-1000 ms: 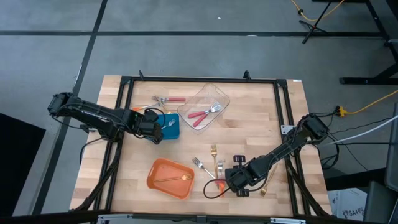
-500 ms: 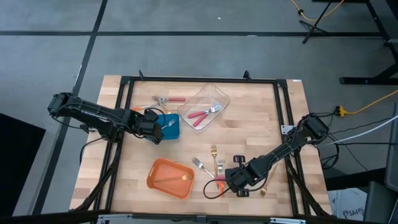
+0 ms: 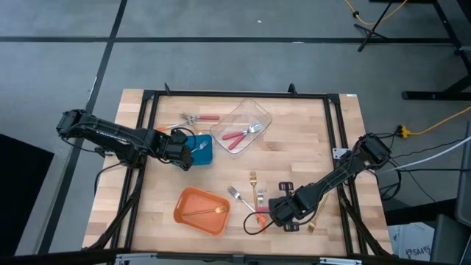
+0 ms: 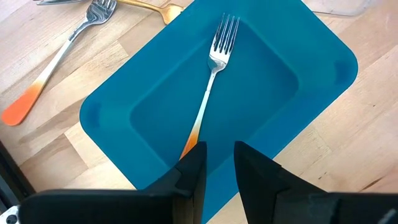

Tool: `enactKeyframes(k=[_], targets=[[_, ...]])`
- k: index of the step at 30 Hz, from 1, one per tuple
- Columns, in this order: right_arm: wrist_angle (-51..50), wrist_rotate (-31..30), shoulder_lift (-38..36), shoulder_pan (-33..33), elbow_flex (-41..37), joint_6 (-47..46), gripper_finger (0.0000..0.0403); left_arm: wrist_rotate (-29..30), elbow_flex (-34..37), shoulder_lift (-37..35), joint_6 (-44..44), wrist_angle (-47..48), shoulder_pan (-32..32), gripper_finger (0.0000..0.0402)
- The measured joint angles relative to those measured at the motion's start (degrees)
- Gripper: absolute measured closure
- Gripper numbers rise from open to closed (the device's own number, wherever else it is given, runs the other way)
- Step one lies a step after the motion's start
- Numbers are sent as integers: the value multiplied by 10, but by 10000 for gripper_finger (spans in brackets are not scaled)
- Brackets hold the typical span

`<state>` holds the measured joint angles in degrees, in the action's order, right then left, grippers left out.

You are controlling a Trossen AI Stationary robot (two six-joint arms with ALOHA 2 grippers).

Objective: Sort silverware by color (type)
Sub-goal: Put the pink fork into the transparent bin

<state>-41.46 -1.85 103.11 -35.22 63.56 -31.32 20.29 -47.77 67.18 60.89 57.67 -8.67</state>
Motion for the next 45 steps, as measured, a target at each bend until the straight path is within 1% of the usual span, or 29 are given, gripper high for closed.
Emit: enactKeyframes(k=[7,15,18,22,26,31,34,37,42,45], targets=[[-118,-1,-1,5,60,64,390,0,0,0,0,-3,0,326],[-258,-36,-1,34,129,157,391,13,0,0,0,-3,0,326],[-296,-51,-2,50,154,207,391,14,0,0,0,-3,0,326],[-321,-67,-9,76,178,289,391,15,0,0,0,-4,0,326],[-315,-85,-36,113,183,368,391,15,0,0,0,-4,0,326],[-310,-115,-63,185,183,476,390,15,0,0,0,-10,0,326],[-288,-127,-73,236,183,558,389,16,0,0,0,-14,0,326],[-262,-127,-74,294,183,660,389,16,0,0,0,-16,0,326],[-173,-120,-74,389,183,787,388,16,0,0,0,-17,0,326],[-98,-85,-74,438,183,838,387,16,0,0,0,-17,0,326]])
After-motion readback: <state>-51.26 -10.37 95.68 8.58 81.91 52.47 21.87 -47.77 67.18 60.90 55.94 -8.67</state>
